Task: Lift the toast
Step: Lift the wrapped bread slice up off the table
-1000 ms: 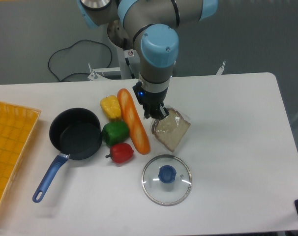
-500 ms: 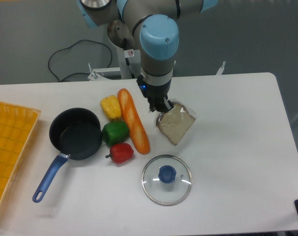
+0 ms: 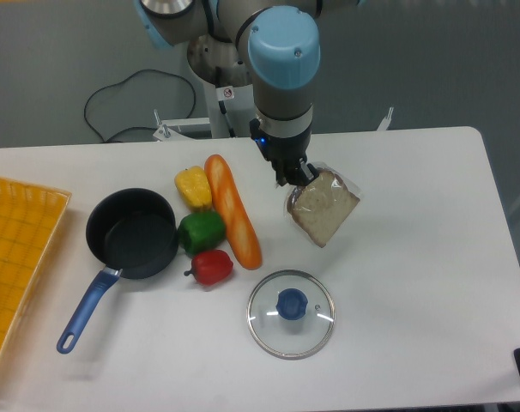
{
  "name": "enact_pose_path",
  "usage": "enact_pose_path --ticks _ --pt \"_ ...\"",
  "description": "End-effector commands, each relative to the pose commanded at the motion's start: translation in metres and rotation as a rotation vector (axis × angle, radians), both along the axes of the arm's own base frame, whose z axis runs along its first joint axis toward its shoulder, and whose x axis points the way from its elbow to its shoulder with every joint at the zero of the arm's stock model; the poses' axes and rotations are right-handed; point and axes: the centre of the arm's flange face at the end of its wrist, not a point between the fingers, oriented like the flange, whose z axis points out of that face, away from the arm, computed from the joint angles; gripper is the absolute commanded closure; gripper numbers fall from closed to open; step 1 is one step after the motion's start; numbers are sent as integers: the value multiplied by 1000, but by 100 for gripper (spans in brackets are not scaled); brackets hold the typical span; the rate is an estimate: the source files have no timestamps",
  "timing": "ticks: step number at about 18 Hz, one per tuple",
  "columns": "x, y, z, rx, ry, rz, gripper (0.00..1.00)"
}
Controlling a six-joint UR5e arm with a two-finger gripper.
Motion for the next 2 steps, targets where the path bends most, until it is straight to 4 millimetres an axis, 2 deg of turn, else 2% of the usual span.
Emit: enact_pose_path --ticks 2 --pt "-1 0 3 4 5 0 100"
